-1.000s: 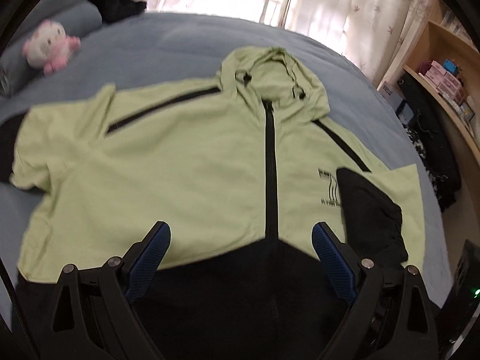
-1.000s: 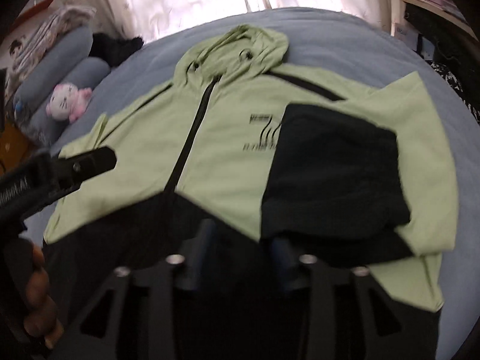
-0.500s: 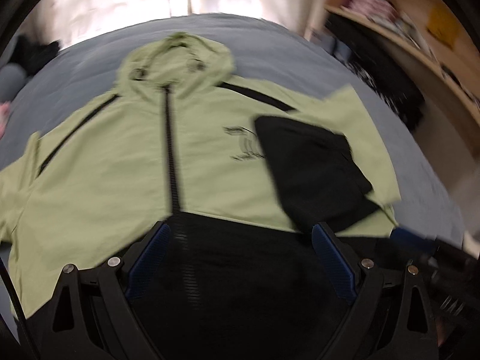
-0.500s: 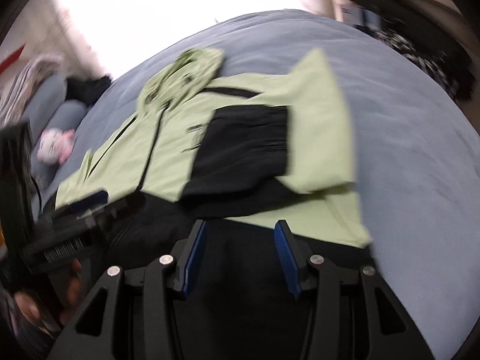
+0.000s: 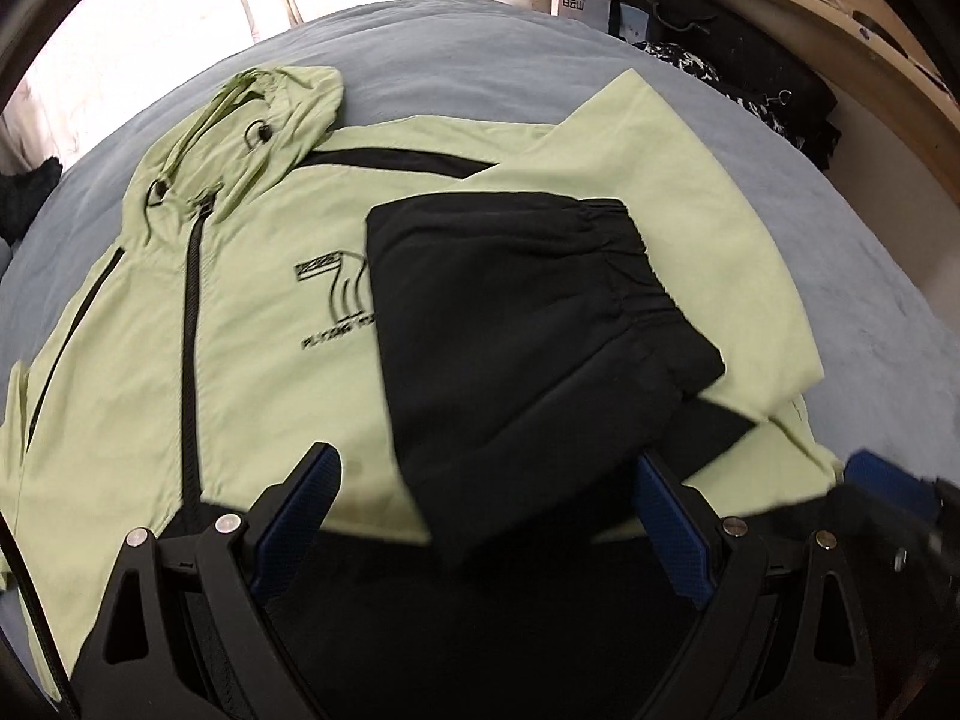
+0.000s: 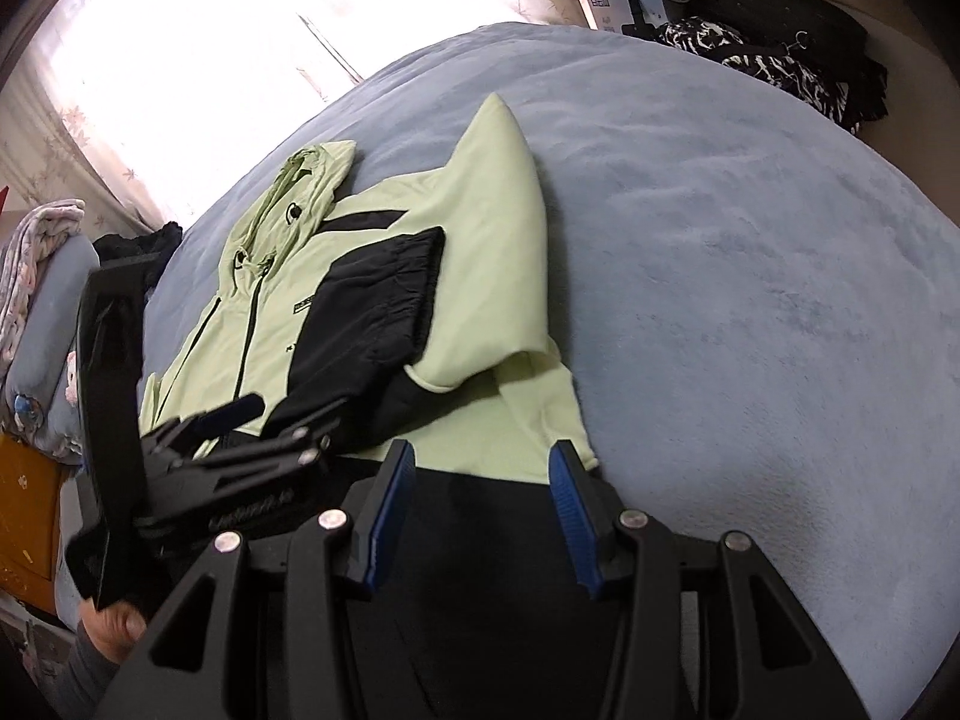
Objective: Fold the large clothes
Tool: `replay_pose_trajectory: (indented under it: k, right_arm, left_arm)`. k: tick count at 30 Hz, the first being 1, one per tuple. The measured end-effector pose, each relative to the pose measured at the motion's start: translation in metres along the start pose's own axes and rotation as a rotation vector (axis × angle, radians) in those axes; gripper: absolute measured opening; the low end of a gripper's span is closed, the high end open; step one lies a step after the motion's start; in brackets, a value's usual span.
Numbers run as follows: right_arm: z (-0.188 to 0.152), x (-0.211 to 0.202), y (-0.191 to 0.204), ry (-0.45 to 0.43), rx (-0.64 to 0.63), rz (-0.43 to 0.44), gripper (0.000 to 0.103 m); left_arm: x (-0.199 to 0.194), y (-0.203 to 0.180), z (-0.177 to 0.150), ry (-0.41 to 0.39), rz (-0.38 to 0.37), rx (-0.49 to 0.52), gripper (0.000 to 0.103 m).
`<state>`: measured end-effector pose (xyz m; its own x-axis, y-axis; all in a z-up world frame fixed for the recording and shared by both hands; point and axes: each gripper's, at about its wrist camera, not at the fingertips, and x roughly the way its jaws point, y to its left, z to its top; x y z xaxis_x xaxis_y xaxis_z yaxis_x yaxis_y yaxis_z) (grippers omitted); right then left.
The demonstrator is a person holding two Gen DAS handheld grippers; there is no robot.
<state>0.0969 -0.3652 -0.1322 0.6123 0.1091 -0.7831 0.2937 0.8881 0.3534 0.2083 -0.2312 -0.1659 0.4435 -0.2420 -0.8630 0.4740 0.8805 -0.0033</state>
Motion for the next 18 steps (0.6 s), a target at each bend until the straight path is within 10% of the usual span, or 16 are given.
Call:
replay_pose_trajectory:
  k: [6,13,18]
  right_arm:
    - [-0.002,0.003,-0.007,-0.003,0.012,0.015,0.047]
    - [-0.002,0.0,-0.001,-0.022,-0.003,0.0,0.047]
    - [-0.006,0.001,0.008,-0.014,-0.013,0.008,0.047]
  left_arm:
    - [0.012,-0.006,0.014,-0.004,0.001,-0.006,0.014]
    - [-0.057,0.052,0.036,-0.249,-0.016,-0.197,0.007]
    - [-0.064,0.156,-0.001,-0.241,-0.052,-0.598,0.016]
